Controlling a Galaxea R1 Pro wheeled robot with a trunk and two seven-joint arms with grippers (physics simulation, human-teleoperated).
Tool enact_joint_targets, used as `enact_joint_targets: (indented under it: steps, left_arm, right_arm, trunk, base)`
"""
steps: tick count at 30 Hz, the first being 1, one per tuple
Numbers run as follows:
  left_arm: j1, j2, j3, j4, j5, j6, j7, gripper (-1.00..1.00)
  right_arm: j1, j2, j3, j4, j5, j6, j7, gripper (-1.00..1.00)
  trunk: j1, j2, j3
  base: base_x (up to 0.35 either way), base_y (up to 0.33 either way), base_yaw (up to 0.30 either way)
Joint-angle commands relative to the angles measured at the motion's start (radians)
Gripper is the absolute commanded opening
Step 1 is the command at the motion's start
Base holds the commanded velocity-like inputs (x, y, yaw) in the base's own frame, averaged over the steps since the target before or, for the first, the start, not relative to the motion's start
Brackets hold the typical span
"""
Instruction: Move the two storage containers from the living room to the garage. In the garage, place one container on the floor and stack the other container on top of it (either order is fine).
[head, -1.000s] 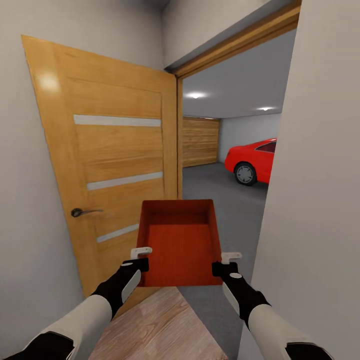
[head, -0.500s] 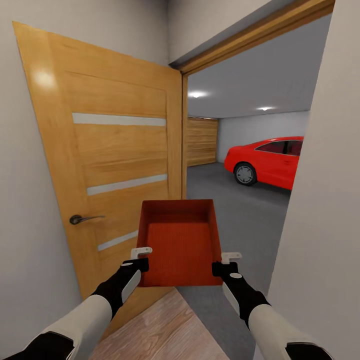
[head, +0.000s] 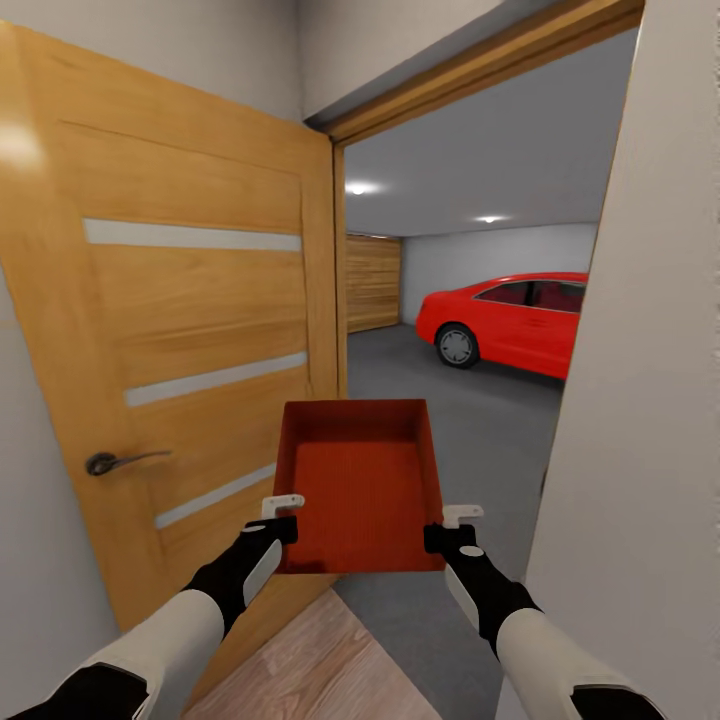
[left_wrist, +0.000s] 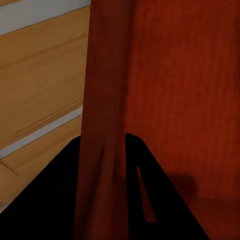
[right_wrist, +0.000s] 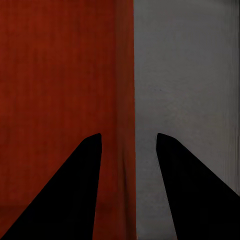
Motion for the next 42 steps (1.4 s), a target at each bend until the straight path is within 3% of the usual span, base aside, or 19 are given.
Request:
enact_joint_targets:
  steps: [1, 42]
  left_arm:
    - [0.0, 0.002, 0.009, -0.004, -0.028, -0.063, 0.015, -1.0]
    - [0.0, 0.002, 0.008, -0.005, -0.028, -0.063, 0.012, -1.0]
  right_arm:
    - [0.0, 0.001, -0.034, 0.0, 0.013, 0.004, -0.022, -1.0]
    - [0.0, 0.001, -0.034, 0.0, 0.013, 0.003, -0.022, -1.0]
  trunk:
    - [0.001, -0.001, 0.0]
    - [0.001, -0.001, 0.008]
  base:
    - [0.126, 0.099, -0.232]
    - [0.202, 0.172, -0.231]
